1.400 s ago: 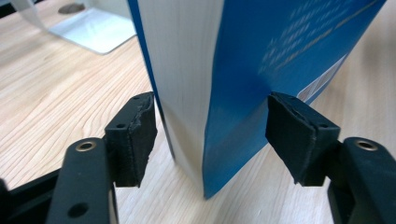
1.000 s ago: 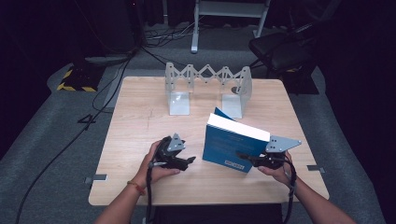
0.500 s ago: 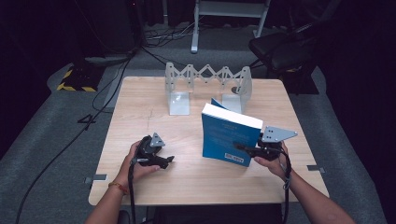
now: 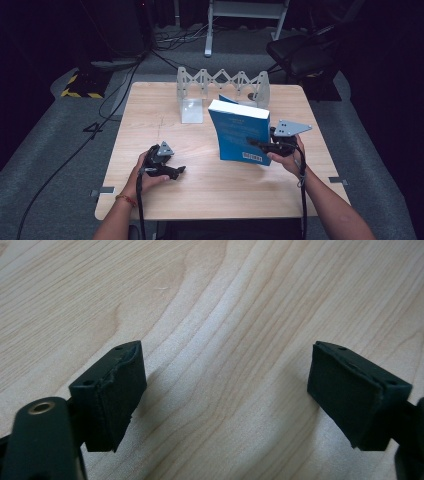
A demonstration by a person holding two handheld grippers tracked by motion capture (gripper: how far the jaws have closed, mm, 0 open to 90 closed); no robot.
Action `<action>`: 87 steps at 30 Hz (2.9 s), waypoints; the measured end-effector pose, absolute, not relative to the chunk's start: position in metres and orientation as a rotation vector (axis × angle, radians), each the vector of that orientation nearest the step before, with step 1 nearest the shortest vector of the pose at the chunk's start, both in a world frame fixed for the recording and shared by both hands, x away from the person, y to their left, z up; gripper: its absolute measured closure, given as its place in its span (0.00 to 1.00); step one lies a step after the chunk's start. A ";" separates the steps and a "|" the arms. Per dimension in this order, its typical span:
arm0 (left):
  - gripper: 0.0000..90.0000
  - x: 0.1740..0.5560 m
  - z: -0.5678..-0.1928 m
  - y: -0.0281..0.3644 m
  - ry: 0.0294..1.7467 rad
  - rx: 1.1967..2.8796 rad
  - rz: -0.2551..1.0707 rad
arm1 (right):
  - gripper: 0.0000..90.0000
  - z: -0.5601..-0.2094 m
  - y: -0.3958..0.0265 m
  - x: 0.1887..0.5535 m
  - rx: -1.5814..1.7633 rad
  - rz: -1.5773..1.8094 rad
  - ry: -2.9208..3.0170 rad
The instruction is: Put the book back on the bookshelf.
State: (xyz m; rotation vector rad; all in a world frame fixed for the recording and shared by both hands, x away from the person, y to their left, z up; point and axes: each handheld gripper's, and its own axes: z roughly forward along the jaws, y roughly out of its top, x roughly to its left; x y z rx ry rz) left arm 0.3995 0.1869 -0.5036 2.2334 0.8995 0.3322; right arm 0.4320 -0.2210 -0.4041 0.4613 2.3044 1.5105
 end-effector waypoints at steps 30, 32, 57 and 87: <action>0.17 0.399 -0.504 0.182 0.855 2.248 0.320 | 0.69 -0.357 -0.230 0.505 0.654 1.343 2.063; 0.17 0.399 -0.504 0.182 0.852 2.248 0.318 | 0.69 -0.360 -0.230 0.508 0.698 1.339 2.030; 0.17 0.398 -0.504 0.182 0.841 2.252 0.317 | 0.68 -0.415 -0.229 0.499 0.960 1.409 1.710; 0.17 0.396 -0.504 0.181 0.823 2.259 0.311 | 0.67 -0.445 -0.232 0.494 0.930 1.430 1.749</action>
